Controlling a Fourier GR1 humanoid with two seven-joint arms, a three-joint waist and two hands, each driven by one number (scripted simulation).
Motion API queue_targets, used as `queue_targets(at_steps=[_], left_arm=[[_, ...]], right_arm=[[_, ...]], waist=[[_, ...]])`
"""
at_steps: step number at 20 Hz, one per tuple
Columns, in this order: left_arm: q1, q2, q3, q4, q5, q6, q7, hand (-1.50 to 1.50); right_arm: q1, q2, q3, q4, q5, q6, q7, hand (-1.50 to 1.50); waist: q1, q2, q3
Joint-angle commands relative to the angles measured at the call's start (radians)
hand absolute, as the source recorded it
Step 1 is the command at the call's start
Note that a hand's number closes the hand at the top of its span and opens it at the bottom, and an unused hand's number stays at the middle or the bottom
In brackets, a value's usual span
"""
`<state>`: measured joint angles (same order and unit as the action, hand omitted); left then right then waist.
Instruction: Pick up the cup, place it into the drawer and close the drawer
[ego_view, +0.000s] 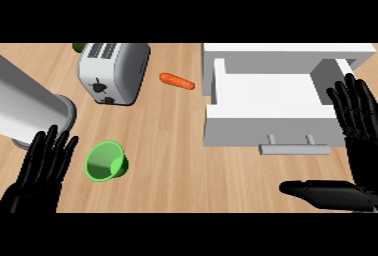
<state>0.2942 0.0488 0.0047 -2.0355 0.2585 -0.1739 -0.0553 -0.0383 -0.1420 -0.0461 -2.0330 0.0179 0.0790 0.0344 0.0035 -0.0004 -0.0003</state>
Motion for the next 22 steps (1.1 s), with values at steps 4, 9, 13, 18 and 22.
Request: queue_targets(at_steps=[4, 9, 13, 18, 22], left_arm=[[-0.045, 0.014, 0.101, 0.242, -0.072, 0.001, -0.145, -1.50], [-0.065, 0.044, 0.171, 0.418, -0.084, -0.016, -0.241, -1.50], [-0.103, 0.023, 0.160, 0.522, -0.157, 0.033, -0.290, -1.50], [-0.180, 0.050, 0.216, 0.788, -0.170, 0.010, -0.443, -1.50], [-0.198, 0.091, 0.249, 0.931, -0.161, -0.044, -0.534, -1.50]], right_arm=[[-0.024, -0.023, -0.051, 0.030, -0.035, 0.032, -0.021, -1.50], [-0.059, -0.031, -0.060, 0.096, -0.014, 0.035, -0.027, -1.50], [-0.091, -0.003, -0.037, 0.136, 0.028, 0.013, -0.065, -1.50], [-0.027, -0.031, -0.093, 0.056, -0.065, 0.071, -0.038, -1.50], [-0.025, -0.019, -0.078, 0.055, -0.047, 0.073, -0.040, -1.50]], waist=[[-0.004, 0.001, 0.000], [-0.001, 0.002, 0.000], [-0.001, 0.001, 0.000], [-0.007, 0.001, 0.000], [-0.005, 0.001, 0.000]])
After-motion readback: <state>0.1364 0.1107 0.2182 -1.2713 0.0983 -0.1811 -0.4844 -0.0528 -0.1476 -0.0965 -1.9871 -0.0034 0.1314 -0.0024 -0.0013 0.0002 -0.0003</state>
